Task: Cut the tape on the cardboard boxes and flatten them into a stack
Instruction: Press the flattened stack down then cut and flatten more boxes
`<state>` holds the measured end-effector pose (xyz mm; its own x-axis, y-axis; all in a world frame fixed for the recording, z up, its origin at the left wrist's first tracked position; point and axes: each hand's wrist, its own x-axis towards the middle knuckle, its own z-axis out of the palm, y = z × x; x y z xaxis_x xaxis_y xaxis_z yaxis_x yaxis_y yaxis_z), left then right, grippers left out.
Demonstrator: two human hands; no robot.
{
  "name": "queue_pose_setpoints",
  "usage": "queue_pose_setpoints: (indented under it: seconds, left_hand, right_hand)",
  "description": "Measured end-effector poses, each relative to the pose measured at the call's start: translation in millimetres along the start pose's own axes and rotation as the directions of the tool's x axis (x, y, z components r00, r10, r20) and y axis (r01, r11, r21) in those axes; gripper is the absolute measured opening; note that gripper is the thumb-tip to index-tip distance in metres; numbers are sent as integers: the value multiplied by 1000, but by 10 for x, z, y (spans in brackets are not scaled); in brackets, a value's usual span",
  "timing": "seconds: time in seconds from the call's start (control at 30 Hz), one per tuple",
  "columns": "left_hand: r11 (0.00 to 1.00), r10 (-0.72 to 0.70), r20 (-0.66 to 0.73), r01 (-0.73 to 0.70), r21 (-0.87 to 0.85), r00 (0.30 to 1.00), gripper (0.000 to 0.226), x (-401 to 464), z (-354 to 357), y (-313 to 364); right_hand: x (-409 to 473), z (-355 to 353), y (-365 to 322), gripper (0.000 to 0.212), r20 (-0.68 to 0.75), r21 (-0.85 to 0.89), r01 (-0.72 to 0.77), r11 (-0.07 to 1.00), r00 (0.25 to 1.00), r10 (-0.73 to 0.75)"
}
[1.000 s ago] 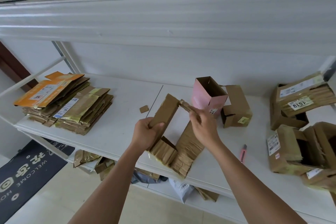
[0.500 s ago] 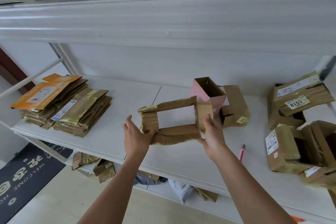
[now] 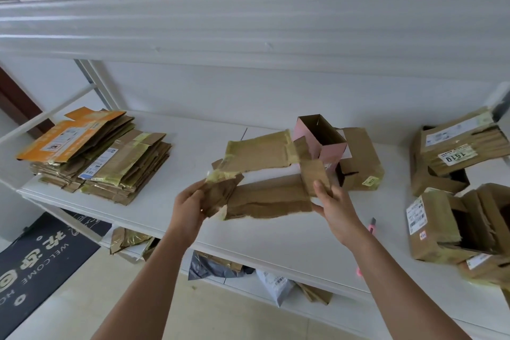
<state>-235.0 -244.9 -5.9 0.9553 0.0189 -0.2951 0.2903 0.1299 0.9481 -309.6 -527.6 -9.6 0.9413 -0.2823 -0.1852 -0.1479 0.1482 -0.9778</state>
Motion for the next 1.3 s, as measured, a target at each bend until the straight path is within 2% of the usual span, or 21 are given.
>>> queue_pose_setpoints:
  seconds: [0.1,0.17,0.23,0.33,0.4,0.47,0.5,0.57,0.6,0.67,0.73,0.8,0.83,0.9,0.97,1.0,1.07,1.13,1.17,1.23,1.3]
  left_hand:
    - [980,-149,39,153,-128,988,42,-12,-165,-141]
    - [959,-248,18,248,-136,969,45,-32,-207,-294]
    - [936,-319,11,317,-154,948,45,-76,-229,-424]
    - [882,-422,18,415,-224,906,48,-137,-275,-533]
    - [857,-484,-14,471,-208,875,35,-146,-308,-613]
    - [870,-493,-117,489,-62,862,20,-95,-326,-738]
    - [869,-469,-170,487,85,867,24,-56,-332,-807]
    - [813,-396,-248,464,352,884,28,6,-323,-907]
    - [773,-371,-273,458,438,888,30,25,-316,-927]
    - [682,-344,-293,451,576,892,36,60,-310,-943]
    - [496,-293,-274,391,775,916,37,74,-263,-913]
    - [297,-161,-257,295,908,953,38,70,-174,-876]
    - [248,-79,-228,240,938,971,43,73,-141,-868]
    - [198,37,-47,39,979,998,60,148,-88,-917]
    - [174,-16,167,-161,971,986,84,235,-46,-993]
    - [167,-92,220,-202,965,971,91,259,-28,-1030]
    - [180,-233,236,-196,964,943,95,319,-34,-1117]
    - [185,-250,211,-167,968,945,95,362,-31,-1157]
    - [158,-228,198,-165,974,953,93,369,-8,-1152]
    - [81,-172,180,-168,982,968,85,375,46,-1125]
    - [21,-142,175,-174,985,974,79,382,111,-1119]
  right_hand:
    - [0,-185,285,18,135,-366,79,927,990,-31]
    - [10,-255,480,24,259,-583,179,793,966,-28]
    - [42,-273,644,30,359,-746,288,601,933,-3]
    - [50,-251,813,39,379,-868,314,385,919,105]
    - [32,-187,860,45,374,-903,315,293,911,172]
    - [25,-98,800,48,373,-924,335,187,895,244]
    - [37,-47,745,44,371,-929,345,138,883,287]
    - [82,65,632,26,336,-938,280,205,882,332]
    - [124,110,631,30,309,-935,225,275,899,311]
    - [201,167,707,33,226,-910,149,387,961,161]
    - [249,207,872,25,176,-906,142,399,983,50]
    - [232,250,1062,49,169,-925,108,365,976,138]
    - [221,278,1135,55,159,-945,96,312,970,182]
    - [255,329,1216,61,138,-972,92,217,968,208]
    - [308,383,1221,68,159,-977,120,176,961,227]
    - [357,396,1227,71,165,-972,119,202,960,228]
    - [445,401,1243,72,156,-938,70,338,960,235]
    - [481,384,1281,71,154,-900,42,433,962,226]
    - [480,377,1311,68,147,-900,45,433,967,206]
    - [459,396,1358,65,123,-948,65,310,977,172]
    - [466,433,1411,77,132,-981,106,166,979,157]
